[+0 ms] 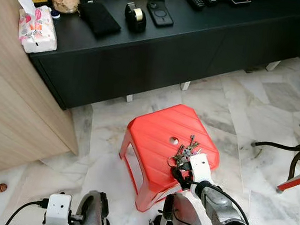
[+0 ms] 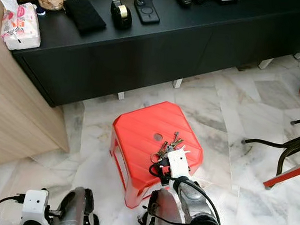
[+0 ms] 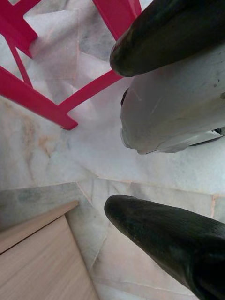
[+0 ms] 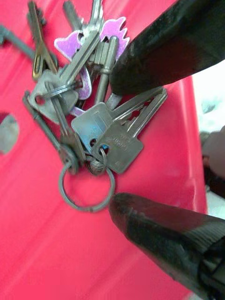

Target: Hang keys on a hook

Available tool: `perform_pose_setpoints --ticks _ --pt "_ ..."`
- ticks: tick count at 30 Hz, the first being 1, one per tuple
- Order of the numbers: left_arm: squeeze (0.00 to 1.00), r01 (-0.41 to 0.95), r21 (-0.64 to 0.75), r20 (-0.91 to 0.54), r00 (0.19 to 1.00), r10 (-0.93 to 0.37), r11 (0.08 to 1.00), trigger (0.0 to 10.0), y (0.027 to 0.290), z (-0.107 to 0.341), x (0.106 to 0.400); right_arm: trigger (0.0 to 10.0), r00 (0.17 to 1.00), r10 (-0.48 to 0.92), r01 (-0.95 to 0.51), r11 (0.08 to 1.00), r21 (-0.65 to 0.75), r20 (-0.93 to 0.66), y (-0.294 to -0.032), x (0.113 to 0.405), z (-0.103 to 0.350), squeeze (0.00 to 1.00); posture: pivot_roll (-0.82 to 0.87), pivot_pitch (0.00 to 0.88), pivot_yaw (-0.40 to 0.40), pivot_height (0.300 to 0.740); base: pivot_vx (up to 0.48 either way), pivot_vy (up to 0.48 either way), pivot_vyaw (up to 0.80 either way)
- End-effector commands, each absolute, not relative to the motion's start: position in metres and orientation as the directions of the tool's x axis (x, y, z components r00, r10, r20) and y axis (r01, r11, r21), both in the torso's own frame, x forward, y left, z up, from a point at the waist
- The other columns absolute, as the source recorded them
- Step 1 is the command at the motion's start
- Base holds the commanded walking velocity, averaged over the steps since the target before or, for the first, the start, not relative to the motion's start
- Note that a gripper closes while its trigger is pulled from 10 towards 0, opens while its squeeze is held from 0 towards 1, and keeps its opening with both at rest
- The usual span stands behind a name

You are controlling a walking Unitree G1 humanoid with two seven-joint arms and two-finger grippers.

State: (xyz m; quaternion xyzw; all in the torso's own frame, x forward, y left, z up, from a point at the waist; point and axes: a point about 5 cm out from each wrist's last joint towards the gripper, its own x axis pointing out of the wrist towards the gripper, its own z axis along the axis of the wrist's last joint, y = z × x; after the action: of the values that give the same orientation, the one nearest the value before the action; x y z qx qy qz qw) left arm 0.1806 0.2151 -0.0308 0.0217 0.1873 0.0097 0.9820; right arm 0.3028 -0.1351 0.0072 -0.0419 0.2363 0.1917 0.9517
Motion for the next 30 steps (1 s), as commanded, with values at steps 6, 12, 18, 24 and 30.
perform_pose_setpoints --ticks 6,12,18,24,30 --pt "0.0 0.026 0.03 -0.518 0.855 -0.007 0.999 10.0 0.206 -0.055 0.15 10.0 0.788 0.394 -0.413 0.908 0.068 -0.474 -0.13 0.293 -0.001 0.0 0.14 0.323 -0.076 0.62 0.0 0.0 0.0" --pt "0.0 0.03 0.027 -0.52 0.854 -0.012 0.999 10.0 0.206 -0.054 0.15 10.0 0.783 0.383 -0.404 0.912 0.068 -0.49 -0.131 0.29 -0.004 0.0 0.14 0.323 -0.075 0.62 0.0 0.0 0.0" --pt "0.0 0.034 0.026 -0.521 0.853 -0.015 0.999 10.0 0.205 -0.054 0.151 0.0 0.773 0.348 -0.377 0.925 0.057 -0.53 -0.135 0.285 -0.011 0.0 0.14 0.321 -0.073 0.62 0.0 0.0 0.0" --pt "0.0 0.037 0.028 -0.52 0.854 -0.017 0.999 10.0 0.205 -0.053 0.154 0.0 0.757 0.331 -0.371 0.928 0.047 -0.563 -0.136 0.28 -0.017 0.0 0.14 0.314 -0.072 0.62 0.0 0.0 0.0" --pt "0.0 0.04 0.024 -0.524 0.852 -0.021 0.999 10.0 0.205 -0.054 0.157 0.0 0.758 0.329 -0.366 0.929 0.05 -0.563 -0.135 0.28 -0.017 0.0 0.14 0.309 -0.071 0.62 0.0 0.0 0.0"
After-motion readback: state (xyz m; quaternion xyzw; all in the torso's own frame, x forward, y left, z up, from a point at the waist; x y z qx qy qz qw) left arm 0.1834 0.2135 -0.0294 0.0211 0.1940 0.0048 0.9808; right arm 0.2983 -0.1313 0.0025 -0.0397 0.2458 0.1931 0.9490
